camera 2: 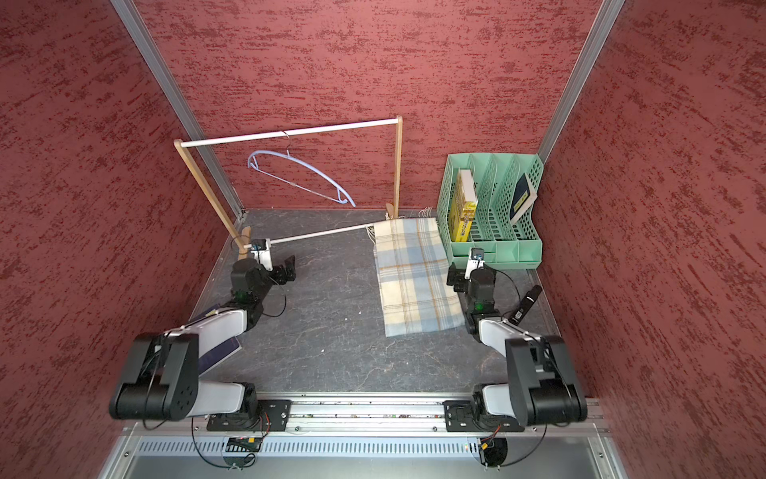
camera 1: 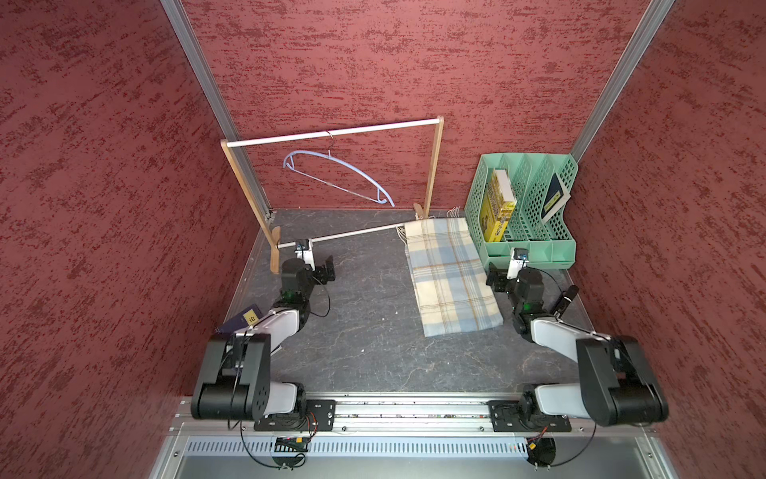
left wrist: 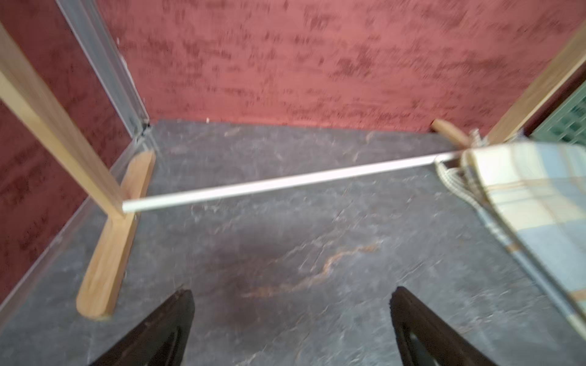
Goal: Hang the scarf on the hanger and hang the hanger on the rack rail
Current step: Adjust the scarf at the center of the board.
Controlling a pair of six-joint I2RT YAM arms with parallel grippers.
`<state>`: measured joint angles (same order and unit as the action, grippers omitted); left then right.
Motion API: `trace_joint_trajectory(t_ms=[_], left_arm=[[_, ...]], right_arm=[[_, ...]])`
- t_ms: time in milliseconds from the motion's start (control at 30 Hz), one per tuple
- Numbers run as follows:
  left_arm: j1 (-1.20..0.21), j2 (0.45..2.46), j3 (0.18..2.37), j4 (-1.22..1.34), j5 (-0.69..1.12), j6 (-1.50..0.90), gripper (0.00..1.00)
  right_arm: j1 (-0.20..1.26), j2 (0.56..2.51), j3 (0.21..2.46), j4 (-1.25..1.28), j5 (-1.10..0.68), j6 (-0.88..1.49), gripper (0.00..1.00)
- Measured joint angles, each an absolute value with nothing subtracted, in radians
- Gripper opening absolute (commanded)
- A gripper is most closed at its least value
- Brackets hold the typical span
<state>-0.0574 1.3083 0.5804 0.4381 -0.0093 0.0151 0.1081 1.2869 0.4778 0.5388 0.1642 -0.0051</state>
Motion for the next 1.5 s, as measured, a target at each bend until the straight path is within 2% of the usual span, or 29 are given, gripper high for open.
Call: trace_joint_trajectory(t_ms=[100,200,367,533,667,833,1067,1200,1500], left_arm=[[-0.191,1.218,0.704,0.300,-0.086,0.016,1.00],[-0.363,1.259,0.854,0.167,-0.162,0.009,1.00],[-0.549,1.516,1.078,-0.008,-0.196,-0.060,1.00],[-0.669,1.813,1.318,-0.149,-0.218,-0.117,1.00],[-0.739,2.014,1.538,-0.217,-0.223,-0.131,1.00],[-0.768,2.171,1.746,-0.249,-0.216,-0.141,1.00],[-0.724,2.428,2.066,-0.335,-0.212,-0.144,1.00],[-0.705,2.516,2.131,-0.392,-0.180,-0.173,1.00],[-0.661,2.531,2.196,-0.566,-0.083,-0.266,1.00]], right_arm=[[0.227,1.174,0.605,0.358,0.242,-0.005,0.98],[0.367,1.151,0.757,0.159,0.328,0.036,0.98],[0.495,1.245,0.921,-0.161,0.398,0.182,0.98],[0.505,1.405,0.934,-0.367,0.401,0.288,0.98],[0.505,1.518,0.934,-0.411,0.357,0.329,0.98],[0.505,1.623,0.952,-0.394,0.291,0.348,0.98],[0.501,1.759,0.986,-0.352,0.228,0.379,0.98],[0.503,1.776,0.992,-0.326,0.201,0.381,0.97],[0.505,1.771,0.978,-0.300,0.157,0.404,0.96]])
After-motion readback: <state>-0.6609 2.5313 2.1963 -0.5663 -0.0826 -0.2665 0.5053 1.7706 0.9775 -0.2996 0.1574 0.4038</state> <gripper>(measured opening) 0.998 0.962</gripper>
